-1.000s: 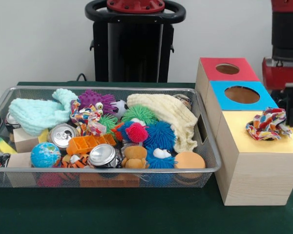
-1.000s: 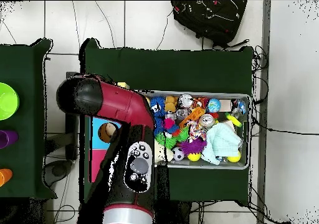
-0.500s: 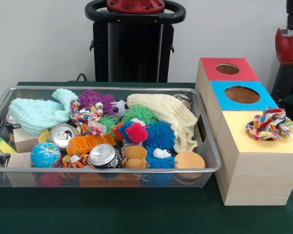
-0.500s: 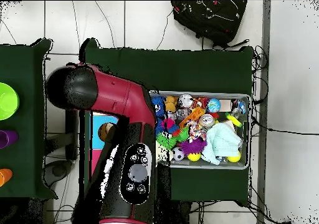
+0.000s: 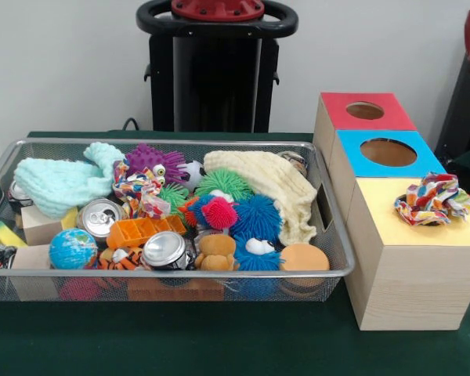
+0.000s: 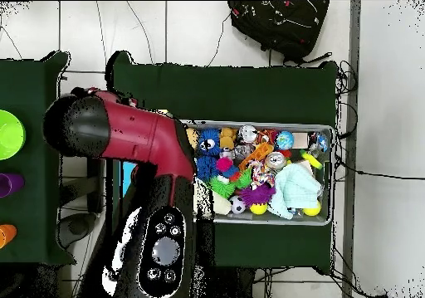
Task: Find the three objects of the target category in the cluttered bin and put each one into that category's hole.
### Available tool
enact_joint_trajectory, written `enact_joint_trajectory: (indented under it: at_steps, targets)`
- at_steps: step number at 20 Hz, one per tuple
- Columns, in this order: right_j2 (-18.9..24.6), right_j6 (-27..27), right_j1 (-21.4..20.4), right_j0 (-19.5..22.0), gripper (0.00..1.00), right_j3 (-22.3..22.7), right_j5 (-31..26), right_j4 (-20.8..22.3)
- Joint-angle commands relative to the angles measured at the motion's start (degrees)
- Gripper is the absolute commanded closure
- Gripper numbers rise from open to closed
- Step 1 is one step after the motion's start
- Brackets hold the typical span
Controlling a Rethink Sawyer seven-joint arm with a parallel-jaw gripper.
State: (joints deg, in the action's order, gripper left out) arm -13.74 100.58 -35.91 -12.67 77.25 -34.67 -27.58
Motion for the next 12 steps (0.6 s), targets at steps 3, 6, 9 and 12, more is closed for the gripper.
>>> enact_joint_trajectory:
  at_steps: [3,6,9,12]
  targets:
    - [0.4,17.7,-0.7,-0.3,1.0,7.4,-10.6,-0.8]
    - [0.4,17.2,-0.3,-0.2,1.0,6.8,-10.6,-0.4]
    - [-0.6,17.3,0.2,-0.4,1.0,5.0,-13.3,0.9]
    - [-0.4,19.2,0.4,0.3,1.0,3.3,-21.6,0.9]
